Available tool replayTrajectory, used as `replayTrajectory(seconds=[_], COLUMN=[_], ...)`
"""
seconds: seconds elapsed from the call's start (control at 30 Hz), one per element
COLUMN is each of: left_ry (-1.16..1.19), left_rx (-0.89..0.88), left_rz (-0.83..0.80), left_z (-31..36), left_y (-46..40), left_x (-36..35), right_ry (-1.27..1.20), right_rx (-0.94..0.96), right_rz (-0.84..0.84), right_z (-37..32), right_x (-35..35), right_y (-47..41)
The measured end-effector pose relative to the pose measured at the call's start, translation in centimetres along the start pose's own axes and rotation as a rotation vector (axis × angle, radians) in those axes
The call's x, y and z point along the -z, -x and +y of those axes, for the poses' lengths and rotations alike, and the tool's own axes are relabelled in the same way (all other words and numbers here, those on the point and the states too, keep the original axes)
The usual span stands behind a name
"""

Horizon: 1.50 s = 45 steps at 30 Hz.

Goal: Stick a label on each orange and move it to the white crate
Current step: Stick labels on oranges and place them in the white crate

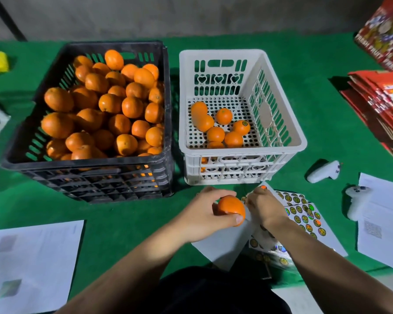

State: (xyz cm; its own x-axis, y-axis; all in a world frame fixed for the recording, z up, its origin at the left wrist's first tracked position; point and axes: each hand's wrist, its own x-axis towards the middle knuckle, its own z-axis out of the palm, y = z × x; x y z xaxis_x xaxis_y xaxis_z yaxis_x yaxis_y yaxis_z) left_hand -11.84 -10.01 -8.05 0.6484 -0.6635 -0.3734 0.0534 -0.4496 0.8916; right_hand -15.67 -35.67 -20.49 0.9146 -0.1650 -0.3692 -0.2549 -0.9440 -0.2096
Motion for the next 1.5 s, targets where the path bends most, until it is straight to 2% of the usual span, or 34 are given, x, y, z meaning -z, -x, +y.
replayTrajectory(seconds=[0.1, 0.3, 0.4, 0.5, 0.57, 0.7, 0.83, 0.9, 1.0, 1.1, 1.23, 1.27, 1.33, 1.43, 1.47, 1.5], left_ry=[0.01, 0.047, 0.111, 0.157, 0.19, 0.219, 0.172, 0.201, 0.278, 0.296, 0.394, 0.347, 0.099, -0.405, -0.6, -0.787], left_rx=[0.003, -0.019, -0.024, -0.041, -0.065, -0.117, -0.126, -0.136, -0.175, -0.193, -0.218, -0.239, -0.289, -0.369, -0.321, -0.183], left_rz=[0.018, 0.078, 0.112, 0.138, 0.16, 0.18, 0.137, 0.143, 0.143, 0.131, 0.137, 0.184, 0.366, 0.696, 0.724, 0.697], left_z=[-0.3, -0.8, -0.7, -0.4, -0.1, -0.1, -0.2, 0.0, 0.6, 1.6, 3.7, 4.1, 4.8, 4.5, 3.9, 3.1], left_y=[0.0, 0.0, 0.2, 0.3, 0.4, 0.5, 1.1, 1.3, 1.8, 2.2, 2.8, 2.9, 3.1, 2.7, 2.2, 1.5], left_x=[0.1, 0.3, 0.2, 0.1, 0.0, 0.1, 1.0, 1.2, 2.0, 2.8, 4.1, 5.1, 8.1, 13.9, 16.1, 18.3], right_ry=[-0.114, -0.541, -0.731, -0.856, -0.841, -0.55, -0.358, -0.26, -0.169, -0.205, -0.484, -0.498, -0.443, -0.399, -0.368, -0.314], right_rx=[-0.059, -0.049, 0.03, 0.187, 0.33, 0.525, 0.63, 0.693, 0.69, 0.667, 0.736, 0.756, 0.741, 0.534, 0.449, 0.379], right_rz=[0.072, 0.324, 0.462, 0.554, 0.601, 0.614, 0.527, 0.459, 0.342, 0.323, 0.375, 0.435, 0.594, 0.688, 0.673, 0.646], right_z=[-0.3, 0.4, -1.6, -5.1, -7.3, -9.3, -9.0, -8.6, -8.5, -9.4, -11.2, -11.4, -11.5, -11.7, -11.8, -12.0], right_x=[0.4, 2.3, 4.2, 6.4, 8.0, 9.6, 11.0, 11.4, 11.8, 11.9, 13.5, 14.2, 15.6, 17.5, 17.8, 17.9], right_y=[0.3, 2.5, 4.7, 7.4, 8.9, 9.6, 9.7, 10.1, 10.7, 10.7, 9.2, 8.4, 6.4, 2.7, 1.4, 0.2])
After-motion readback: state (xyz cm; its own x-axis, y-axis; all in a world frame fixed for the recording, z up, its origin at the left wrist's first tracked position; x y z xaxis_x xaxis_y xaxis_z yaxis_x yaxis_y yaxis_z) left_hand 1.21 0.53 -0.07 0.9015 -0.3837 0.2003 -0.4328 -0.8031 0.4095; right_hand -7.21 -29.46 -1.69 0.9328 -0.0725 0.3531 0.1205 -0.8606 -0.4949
